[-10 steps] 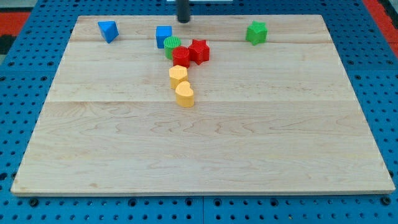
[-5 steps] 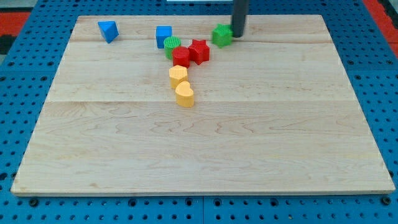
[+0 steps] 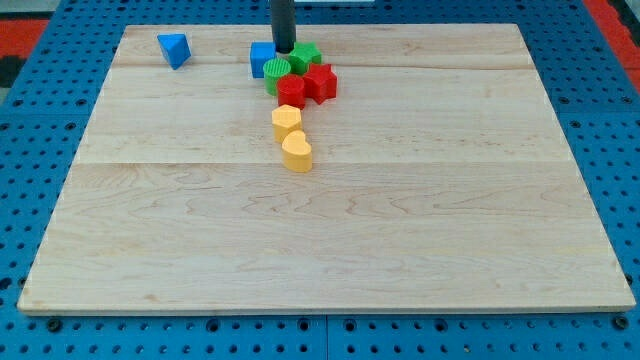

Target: Push the green star into the group of blocks

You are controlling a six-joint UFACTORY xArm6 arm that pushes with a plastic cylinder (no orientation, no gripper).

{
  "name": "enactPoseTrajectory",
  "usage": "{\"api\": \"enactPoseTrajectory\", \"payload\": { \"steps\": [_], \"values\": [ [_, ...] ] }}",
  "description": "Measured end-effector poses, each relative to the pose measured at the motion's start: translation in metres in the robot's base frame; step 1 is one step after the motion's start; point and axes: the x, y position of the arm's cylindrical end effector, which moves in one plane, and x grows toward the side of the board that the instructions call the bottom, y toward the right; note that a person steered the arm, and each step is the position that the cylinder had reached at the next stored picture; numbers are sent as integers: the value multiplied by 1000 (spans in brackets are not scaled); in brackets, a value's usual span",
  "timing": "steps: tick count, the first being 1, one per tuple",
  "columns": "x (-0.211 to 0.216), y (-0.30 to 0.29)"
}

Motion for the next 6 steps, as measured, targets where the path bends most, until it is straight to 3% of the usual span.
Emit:
{"api": "enactPoseTrajectory", "payload": {
  "steps": [2,4,6],
  "values": [
    [12,-21],
    [21,-97],
    [-34,-110]
  ]
}}
